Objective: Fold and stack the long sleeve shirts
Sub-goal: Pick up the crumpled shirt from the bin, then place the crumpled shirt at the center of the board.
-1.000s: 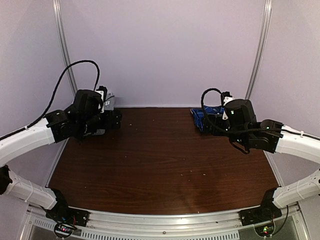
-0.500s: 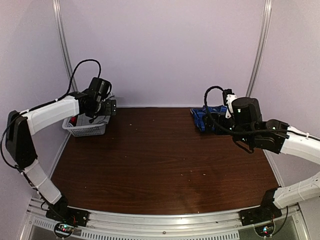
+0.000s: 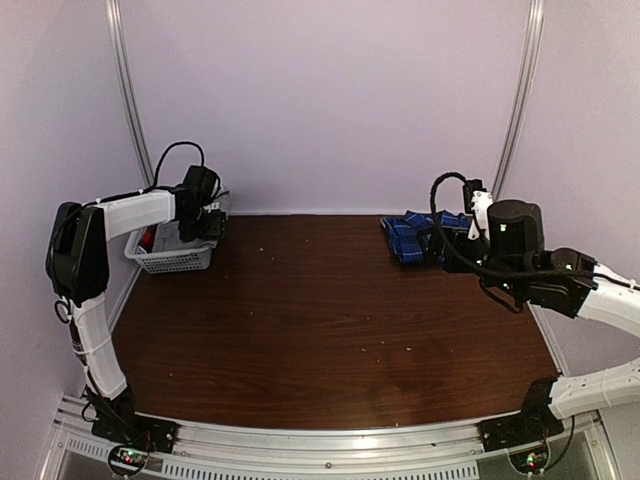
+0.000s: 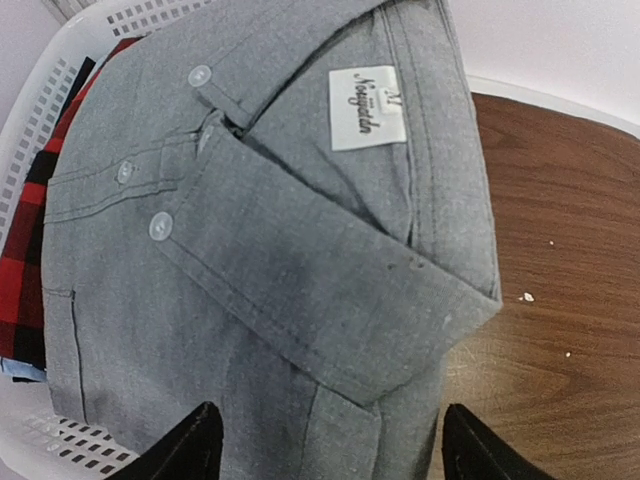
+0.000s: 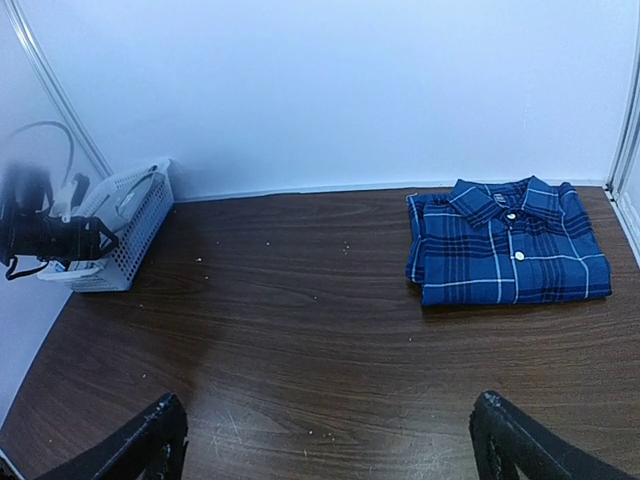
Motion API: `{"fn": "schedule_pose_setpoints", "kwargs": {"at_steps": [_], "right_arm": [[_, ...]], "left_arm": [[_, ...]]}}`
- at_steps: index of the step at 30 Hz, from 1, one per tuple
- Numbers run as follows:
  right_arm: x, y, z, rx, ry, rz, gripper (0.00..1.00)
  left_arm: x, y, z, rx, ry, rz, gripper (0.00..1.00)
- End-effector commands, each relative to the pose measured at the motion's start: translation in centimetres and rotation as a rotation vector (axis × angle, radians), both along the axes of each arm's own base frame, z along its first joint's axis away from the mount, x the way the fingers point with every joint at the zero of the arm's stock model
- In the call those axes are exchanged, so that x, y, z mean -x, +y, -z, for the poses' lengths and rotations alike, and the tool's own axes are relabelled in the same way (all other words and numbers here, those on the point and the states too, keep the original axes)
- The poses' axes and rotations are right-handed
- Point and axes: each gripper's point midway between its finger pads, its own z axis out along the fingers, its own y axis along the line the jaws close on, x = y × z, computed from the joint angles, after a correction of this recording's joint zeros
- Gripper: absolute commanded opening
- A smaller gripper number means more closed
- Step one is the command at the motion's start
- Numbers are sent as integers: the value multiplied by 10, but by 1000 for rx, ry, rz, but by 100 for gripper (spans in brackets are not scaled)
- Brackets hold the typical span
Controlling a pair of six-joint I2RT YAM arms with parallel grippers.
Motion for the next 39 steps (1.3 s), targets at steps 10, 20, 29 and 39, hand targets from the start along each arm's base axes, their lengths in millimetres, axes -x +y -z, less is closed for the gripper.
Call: {"fn": "schedule_pose_setpoints", "kwargs": {"at_steps": [10,20,29,39], "right_arm": [[1,3,7,-18,21,-10,100],[-2,12,11,-23,39,-24,100],[-7,16,11,-11,35,-23,100],[-13,5,-8,39,-13,30,100]], "left_arm": [[-20,4,-32,3,-70,32,19],[-23,1,-81,-8,-149,77,0],[-3,-53,-201,107,-343,306,0],[127,-203,-295,479,-421,702,0]]}}
